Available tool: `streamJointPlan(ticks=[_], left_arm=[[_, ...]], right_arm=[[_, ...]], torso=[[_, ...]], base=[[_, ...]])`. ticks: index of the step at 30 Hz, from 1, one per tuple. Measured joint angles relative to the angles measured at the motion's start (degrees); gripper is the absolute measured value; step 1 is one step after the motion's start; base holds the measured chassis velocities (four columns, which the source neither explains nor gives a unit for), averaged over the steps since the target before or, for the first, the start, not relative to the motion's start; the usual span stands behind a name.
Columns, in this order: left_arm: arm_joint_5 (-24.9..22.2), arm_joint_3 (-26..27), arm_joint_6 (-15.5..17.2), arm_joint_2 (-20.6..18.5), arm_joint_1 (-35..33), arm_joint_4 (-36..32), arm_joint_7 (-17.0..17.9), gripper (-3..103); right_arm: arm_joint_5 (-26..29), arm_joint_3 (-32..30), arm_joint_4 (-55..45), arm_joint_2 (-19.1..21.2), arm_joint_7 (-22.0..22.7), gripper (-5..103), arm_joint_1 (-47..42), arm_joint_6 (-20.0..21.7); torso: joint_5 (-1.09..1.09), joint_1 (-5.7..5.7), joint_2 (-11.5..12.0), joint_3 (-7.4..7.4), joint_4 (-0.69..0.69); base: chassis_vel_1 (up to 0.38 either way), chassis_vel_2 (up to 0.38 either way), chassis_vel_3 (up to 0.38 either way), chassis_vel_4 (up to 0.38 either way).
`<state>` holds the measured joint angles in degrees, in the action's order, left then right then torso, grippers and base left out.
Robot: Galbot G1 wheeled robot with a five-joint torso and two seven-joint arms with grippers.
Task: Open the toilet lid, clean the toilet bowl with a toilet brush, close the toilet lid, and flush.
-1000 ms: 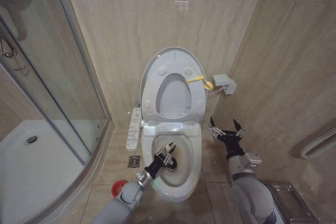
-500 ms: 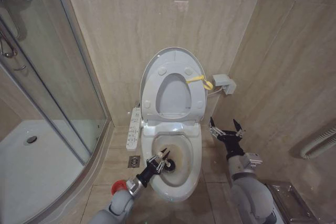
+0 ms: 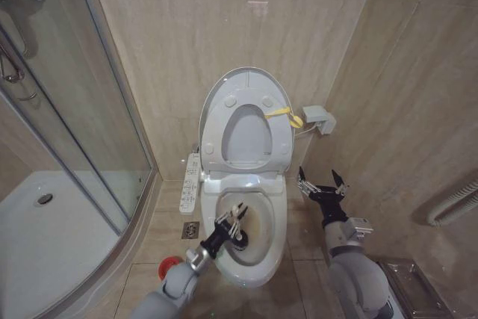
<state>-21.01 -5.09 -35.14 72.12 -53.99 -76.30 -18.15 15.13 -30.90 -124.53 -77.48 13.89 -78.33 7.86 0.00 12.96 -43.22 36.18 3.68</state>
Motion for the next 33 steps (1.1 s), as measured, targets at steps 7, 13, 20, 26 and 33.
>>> streamJointPlan(ticks=[7,13,20,26,33], left_arm=[[-0.41,0.76,-1.14,4.74,4.93,5.71,-0.22,20],[-0.43,-0.57,-1.4,8.07,8.03,8.52,-0.63,20],[-0.8,-2.13,-0.91,10.23,10.94,9.43,-0.26,20],[-1.09,-2.42,-0.8,11.02,11.87,10.1,-0.2,20],[-1.12,-2.82,-0.93,14.56,12.47,12.28,-0.26,20]], right_arm=[[0.0,0.0,0.0,0.0,0.0,100,0.0,0.0],[0.0,0.0,0.0,0.0,0.0,100,0.0,0.0],[0.0,0.0,0.0,0.0,0.0,100,0.0,0.0],[0.0,0.0,0.0,0.0,0.0,100,0.0,0.0],[0.0,0.0,0.0,0.0,0.0,100,0.0,0.0]], torso=[[0.01,0.0,0.0,0.0,-0.01],[0.01,0.0,0.0,0.0,-0.01],[0.0,0.0,0.0,0.0,0.0],[0.01,0.0,0.0,0.0,-0.02],[0.0,0.0,0.0,0.0,-0.01]], base=[[0.0,0.0,0.0,0.0],[0.0,0.0,0.0,0.0],[0.0,0.0,0.0,0.0],[0.0,0.0,0.0,0.0],[0.0,0.0,0.0,0.0]])
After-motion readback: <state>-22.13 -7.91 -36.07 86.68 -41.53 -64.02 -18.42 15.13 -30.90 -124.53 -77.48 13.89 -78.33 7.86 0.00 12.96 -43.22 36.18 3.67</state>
